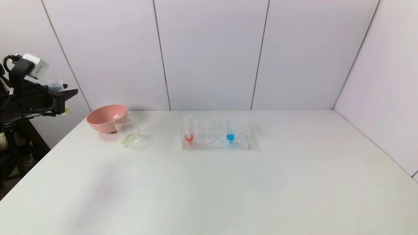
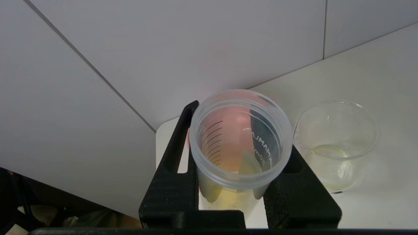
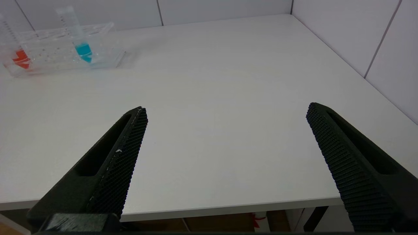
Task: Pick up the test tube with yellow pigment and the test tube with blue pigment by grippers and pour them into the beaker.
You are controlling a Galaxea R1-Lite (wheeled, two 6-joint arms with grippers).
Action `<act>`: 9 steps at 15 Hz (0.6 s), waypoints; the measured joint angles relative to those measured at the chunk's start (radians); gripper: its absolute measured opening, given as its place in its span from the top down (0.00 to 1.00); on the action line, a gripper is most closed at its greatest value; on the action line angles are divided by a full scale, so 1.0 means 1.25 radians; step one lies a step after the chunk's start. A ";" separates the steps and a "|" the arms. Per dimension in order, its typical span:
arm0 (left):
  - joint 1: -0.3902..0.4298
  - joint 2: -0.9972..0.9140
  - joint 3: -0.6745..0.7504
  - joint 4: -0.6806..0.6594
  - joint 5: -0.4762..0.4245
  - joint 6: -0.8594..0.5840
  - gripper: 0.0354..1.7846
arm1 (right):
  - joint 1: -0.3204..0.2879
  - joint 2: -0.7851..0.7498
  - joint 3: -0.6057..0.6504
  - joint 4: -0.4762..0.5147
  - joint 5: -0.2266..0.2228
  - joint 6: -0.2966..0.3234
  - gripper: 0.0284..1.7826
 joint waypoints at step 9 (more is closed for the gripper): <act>-0.023 0.025 -0.231 0.418 -0.071 0.219 0.71 | 0.000 0.000 0.000 0.000 0.000 0.000 0.00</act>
